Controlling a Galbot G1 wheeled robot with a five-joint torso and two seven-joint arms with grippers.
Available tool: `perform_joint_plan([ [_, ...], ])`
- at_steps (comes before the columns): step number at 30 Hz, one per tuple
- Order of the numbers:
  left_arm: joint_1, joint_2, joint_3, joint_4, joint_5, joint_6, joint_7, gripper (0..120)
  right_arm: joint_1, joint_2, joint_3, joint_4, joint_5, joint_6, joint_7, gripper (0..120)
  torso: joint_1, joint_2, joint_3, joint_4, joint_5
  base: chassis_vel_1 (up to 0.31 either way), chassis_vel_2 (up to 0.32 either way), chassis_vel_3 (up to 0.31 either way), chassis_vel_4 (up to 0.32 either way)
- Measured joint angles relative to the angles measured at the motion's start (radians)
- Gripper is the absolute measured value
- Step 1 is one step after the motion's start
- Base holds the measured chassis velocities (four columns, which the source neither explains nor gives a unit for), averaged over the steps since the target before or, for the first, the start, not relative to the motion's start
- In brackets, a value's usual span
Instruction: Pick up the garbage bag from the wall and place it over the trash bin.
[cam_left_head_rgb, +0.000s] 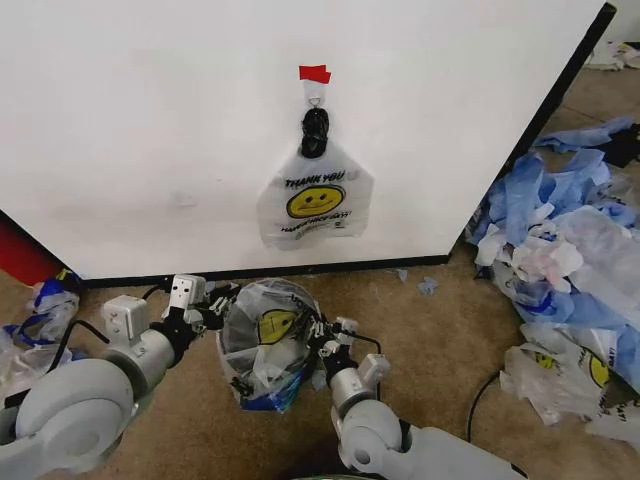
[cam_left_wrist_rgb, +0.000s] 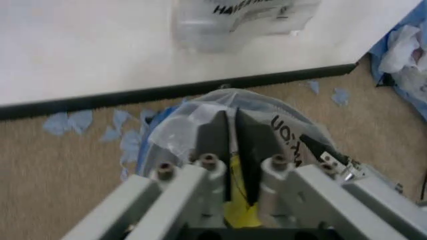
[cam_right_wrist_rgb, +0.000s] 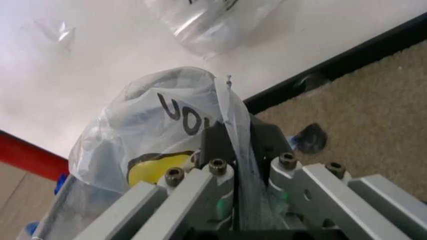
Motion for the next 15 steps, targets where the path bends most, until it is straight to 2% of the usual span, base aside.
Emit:
perform_joint_plan([
  [6, -0.012, -0.043, 0.001, 0.005, -0.126, 0.011, -0.027, 0, 0.004, 0.007, -0.025, 0.002, -0.010, -0.002, 0.003, 1, 0.000, 0.000, 0.000, -0.0002, -0.0003, 0.000, 0.000, 0.000, 0.000],
  [8, -0.012, -0.046, 0.002, 0.005, -0.132, 0.011, -0.029, 0, 0.005, 0.008, -0.026, 0.002, -0.011, -0.002, 0.003, 1, 0.000, 0.000, 0.000, -0.0002, -0.0003, 0.000, 0.000, 0.000, 0.000],
  [10, -0.019, -0.083, 0.010, 0.014, -0.191, 0.017, -0.058, 0, 0.017, 0.018, -0.042, -0.001, -0.011, -0.003, 0.003, 1, 0.000, 0.000, 0.000, -0.0001, -0.0001, 0.000, 0.000, 0.000, 0.000],
  [15, -0.041, -0.142, 0.056, 0.041, -0.226, 0.019, -0.106, 0, 0.027, 0.031, -0.058, -0.005, -0.012, -0.004, 0.003, 1, 0.000, 0.000, 0.000, -0.0001, -0.0002, 0.000, 0.000, 0.000, 0.000],
])
